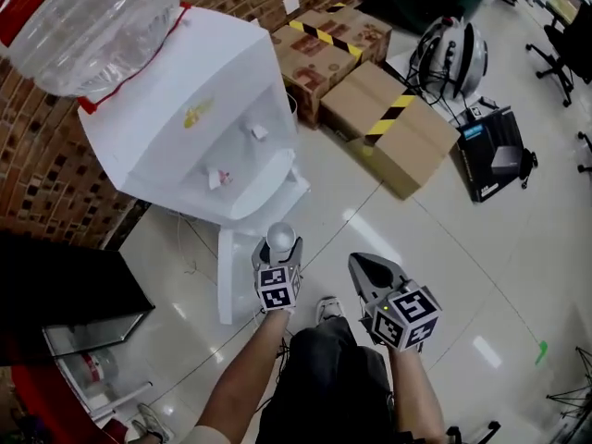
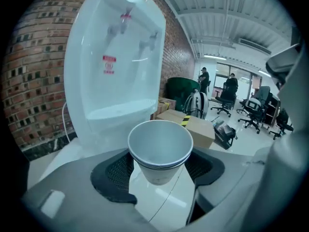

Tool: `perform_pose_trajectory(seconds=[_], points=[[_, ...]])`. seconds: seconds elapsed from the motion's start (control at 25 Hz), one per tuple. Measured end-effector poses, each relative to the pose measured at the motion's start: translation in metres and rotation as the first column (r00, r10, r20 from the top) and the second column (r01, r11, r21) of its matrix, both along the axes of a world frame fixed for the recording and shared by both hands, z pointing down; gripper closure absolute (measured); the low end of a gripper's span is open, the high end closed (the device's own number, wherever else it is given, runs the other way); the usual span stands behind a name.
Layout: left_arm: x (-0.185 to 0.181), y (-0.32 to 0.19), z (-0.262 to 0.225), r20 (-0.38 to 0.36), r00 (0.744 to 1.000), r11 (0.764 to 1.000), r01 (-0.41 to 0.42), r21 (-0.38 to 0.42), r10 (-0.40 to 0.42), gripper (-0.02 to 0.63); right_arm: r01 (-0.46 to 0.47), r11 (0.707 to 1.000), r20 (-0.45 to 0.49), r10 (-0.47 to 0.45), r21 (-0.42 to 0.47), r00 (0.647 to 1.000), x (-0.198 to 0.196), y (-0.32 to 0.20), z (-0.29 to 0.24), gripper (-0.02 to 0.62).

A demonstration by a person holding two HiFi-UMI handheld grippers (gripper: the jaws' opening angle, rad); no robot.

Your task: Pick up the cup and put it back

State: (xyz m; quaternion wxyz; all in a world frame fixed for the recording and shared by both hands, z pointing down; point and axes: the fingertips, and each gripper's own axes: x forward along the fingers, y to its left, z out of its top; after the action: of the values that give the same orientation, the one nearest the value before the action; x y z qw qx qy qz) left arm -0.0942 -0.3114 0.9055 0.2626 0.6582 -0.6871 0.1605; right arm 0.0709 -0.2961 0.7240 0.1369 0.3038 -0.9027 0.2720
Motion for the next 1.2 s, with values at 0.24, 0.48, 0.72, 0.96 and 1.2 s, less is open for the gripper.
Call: perform_pose_trajectory(seconds=[0.24, 0.48, 0.72, 0.96, 1.2], points=[[-0.039, -0.042, 0.103, 0.022, 0.997, 0.996, 0.08, -0.034, -0.08, 0.272, 0.022, 0.999, -0.003, -0.022, -0.024, 1.0, -0.017, -0.022, 0.078, 0.591], [-0.074, -0.081, 0.179, 0.057, 0.986, 0.987, 0.158, -0.041, -0.156, 0.272, 0.015, 0.998, 0.084, -0.01, -0.056, 0.996, -0.037, -0.044, 0.135, 0.591], [-0.102, -0.112, 0.221, 0.079, 0.977, 0.978, 0.202, -0.046, -0.198, 0.272, 0.06, 0.994, 0.161, -0.043, -0.097, 0.986, -0.068, -0.061, 0.18, 0.591], [-0.129, -0.152, 0.243, 0.125, 0.97, 0.977, 0.212, -0.021, -0.208, 0.272, 0.071, 0.99, 0.184, -0.049, -0.12, 0.982, -0.078, -0.061, 0.205, 0.591], [-0.137, -0.165, 0.255, 0.141, 0.967, 0.976, 0.218, -0.031, -0.211, 0.272, 0.072, 0.992, 0.144, -0.057, -0.108, 0.988, -0.079, -0.059, 0.217, 0.591]])
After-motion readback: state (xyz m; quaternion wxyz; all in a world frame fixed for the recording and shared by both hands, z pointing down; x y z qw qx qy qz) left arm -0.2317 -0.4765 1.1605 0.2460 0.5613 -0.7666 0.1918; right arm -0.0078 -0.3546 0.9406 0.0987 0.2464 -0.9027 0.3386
